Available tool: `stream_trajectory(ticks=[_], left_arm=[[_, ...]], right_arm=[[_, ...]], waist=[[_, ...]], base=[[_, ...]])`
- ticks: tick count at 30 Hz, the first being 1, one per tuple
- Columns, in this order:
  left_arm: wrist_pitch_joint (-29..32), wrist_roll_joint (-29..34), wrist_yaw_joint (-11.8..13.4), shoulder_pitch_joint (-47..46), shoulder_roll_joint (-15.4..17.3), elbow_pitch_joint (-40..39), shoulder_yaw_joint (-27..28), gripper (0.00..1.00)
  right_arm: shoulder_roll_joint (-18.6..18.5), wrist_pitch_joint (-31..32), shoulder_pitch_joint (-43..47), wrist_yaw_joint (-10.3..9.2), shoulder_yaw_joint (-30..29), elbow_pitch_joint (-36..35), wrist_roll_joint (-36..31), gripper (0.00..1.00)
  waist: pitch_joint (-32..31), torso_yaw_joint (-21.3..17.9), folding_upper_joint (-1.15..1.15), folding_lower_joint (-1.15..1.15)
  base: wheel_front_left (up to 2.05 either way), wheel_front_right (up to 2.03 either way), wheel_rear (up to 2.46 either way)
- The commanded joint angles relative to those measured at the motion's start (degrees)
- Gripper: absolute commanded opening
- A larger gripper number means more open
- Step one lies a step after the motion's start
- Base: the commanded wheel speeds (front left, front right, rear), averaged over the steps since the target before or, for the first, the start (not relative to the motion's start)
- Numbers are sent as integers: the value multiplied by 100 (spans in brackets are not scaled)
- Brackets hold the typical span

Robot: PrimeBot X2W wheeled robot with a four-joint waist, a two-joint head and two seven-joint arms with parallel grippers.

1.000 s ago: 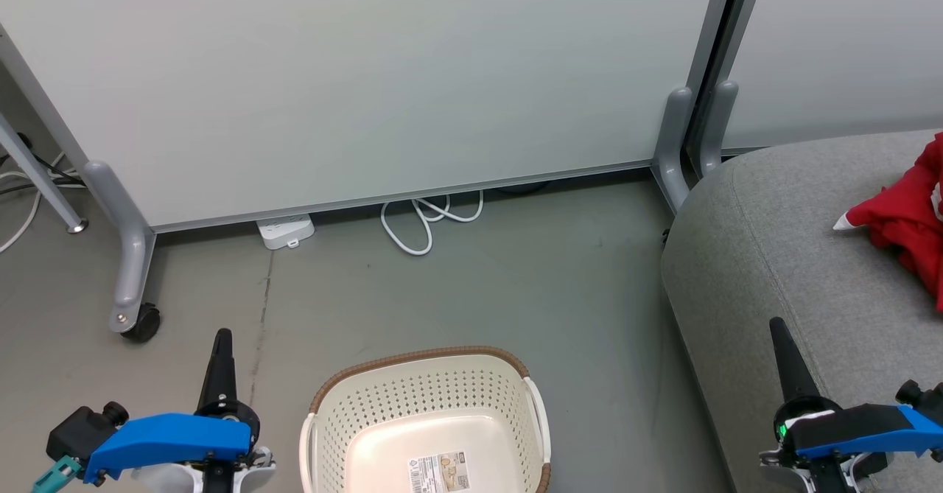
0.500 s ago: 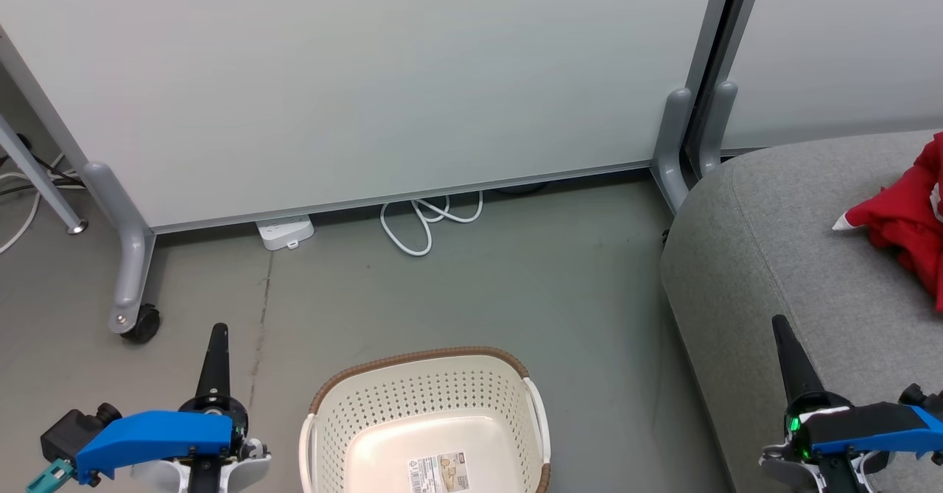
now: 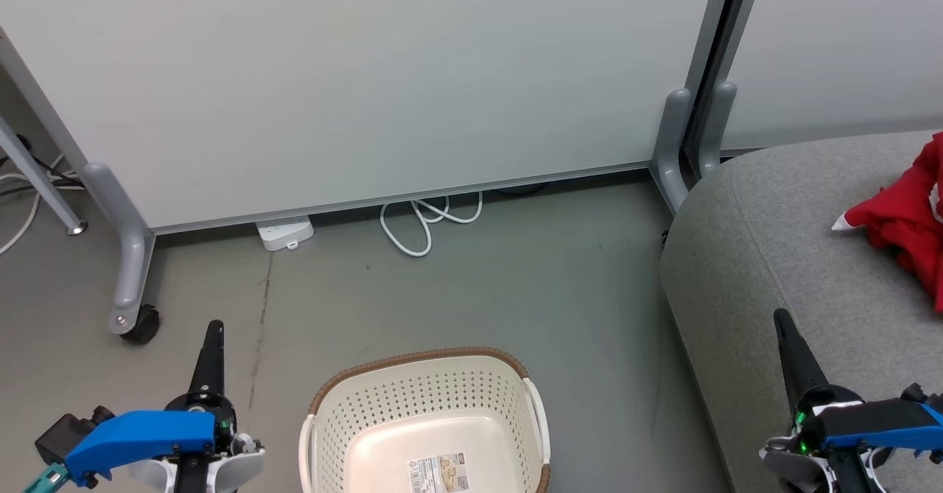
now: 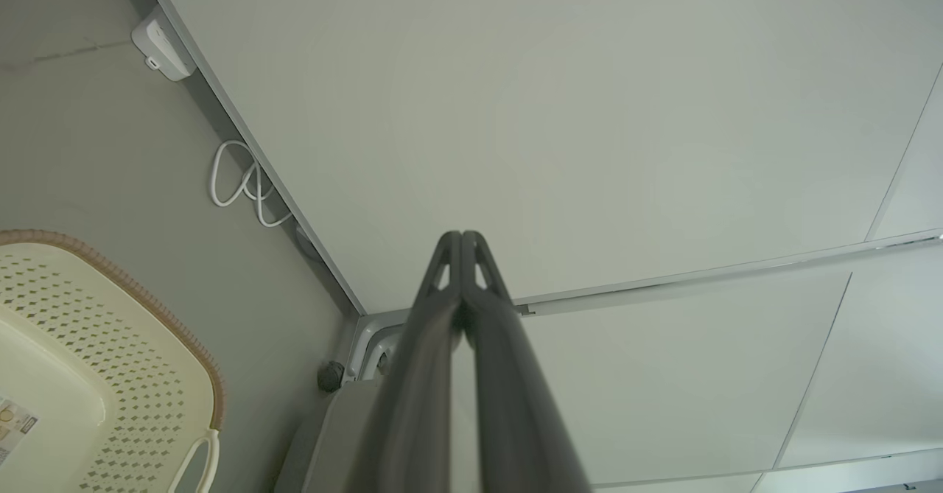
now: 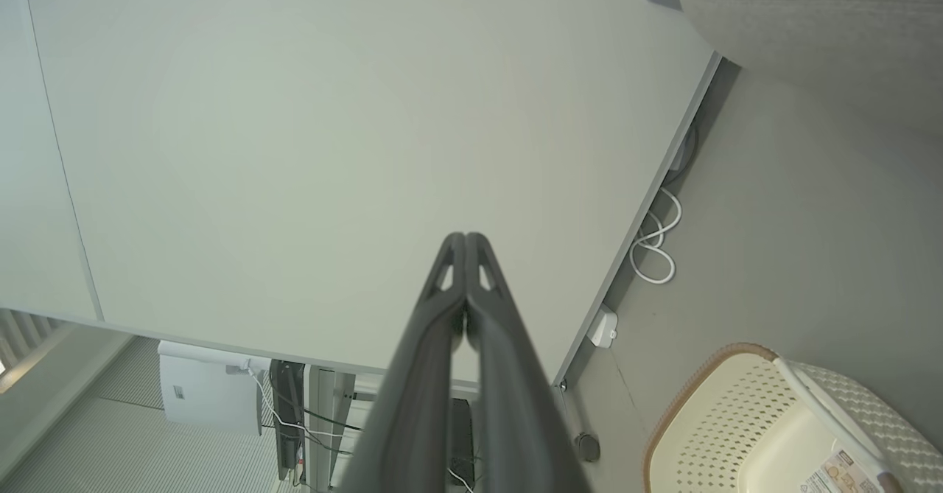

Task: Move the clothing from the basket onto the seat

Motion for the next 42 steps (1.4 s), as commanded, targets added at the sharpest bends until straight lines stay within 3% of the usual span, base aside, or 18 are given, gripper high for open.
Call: stream_trajectory(ticks=[1,30,42], left_arm=[[27,-85,-28,-114,3,-46,31,0],[349,-1326,-66,-145,3,-91,189,0],[350,-1306,-66,-139,3,-89,186,0]], right_arm=[[15,25,-107,2,-21,-48,100,0],[60,346,-146,2,-141,-81,1320,0],[58,344,-145,2,-138,-79,1302,0]], waist=[[0,0,0,0],[-16,-11,0,0],[-16,-11,0,0]], base=[[0,0,0],[0,0,0],[0,0,0]])
